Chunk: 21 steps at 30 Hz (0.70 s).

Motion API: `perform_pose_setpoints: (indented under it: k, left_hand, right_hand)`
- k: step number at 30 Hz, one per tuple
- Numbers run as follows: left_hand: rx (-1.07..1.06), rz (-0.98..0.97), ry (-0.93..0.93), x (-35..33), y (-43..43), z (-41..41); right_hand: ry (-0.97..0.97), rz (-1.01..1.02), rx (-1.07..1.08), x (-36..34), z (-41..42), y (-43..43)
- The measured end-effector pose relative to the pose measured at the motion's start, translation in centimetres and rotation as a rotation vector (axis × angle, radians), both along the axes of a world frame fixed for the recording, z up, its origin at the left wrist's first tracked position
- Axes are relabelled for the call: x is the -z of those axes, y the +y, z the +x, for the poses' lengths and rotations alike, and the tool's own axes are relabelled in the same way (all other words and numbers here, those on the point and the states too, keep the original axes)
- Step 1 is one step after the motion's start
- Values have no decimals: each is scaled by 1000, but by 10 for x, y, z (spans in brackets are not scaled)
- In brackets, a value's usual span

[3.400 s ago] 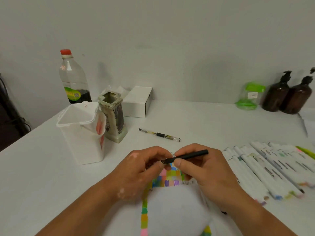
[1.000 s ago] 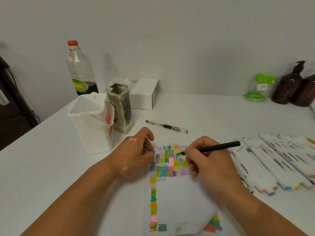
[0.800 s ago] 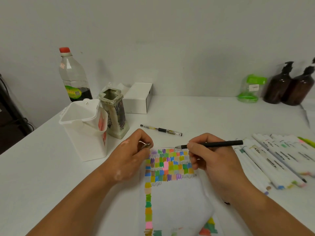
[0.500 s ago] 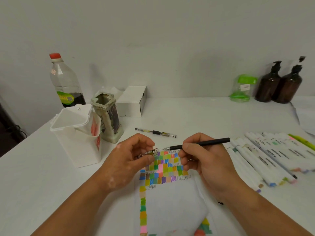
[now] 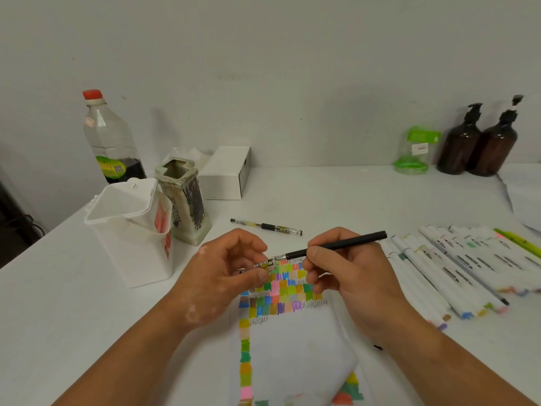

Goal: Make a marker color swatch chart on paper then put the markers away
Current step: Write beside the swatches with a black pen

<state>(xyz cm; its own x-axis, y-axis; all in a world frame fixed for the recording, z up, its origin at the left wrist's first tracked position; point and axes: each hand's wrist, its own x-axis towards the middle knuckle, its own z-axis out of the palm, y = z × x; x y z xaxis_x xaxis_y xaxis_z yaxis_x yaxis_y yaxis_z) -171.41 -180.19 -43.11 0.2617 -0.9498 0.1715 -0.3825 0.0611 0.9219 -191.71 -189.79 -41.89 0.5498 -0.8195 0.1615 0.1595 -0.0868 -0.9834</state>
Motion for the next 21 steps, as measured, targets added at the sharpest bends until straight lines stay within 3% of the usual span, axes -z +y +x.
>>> perform_pose_setpoints:
  k: [14, 21]
  left_hand:
    - [-1, -66, 45, -1, -1, -10]
    - [30, -121, 110, -2, 0, -15]
  right_hand:
    - [159, -78, -66, 14, 8, 2]
    - [109, -72, -61, 9, 12, 6]
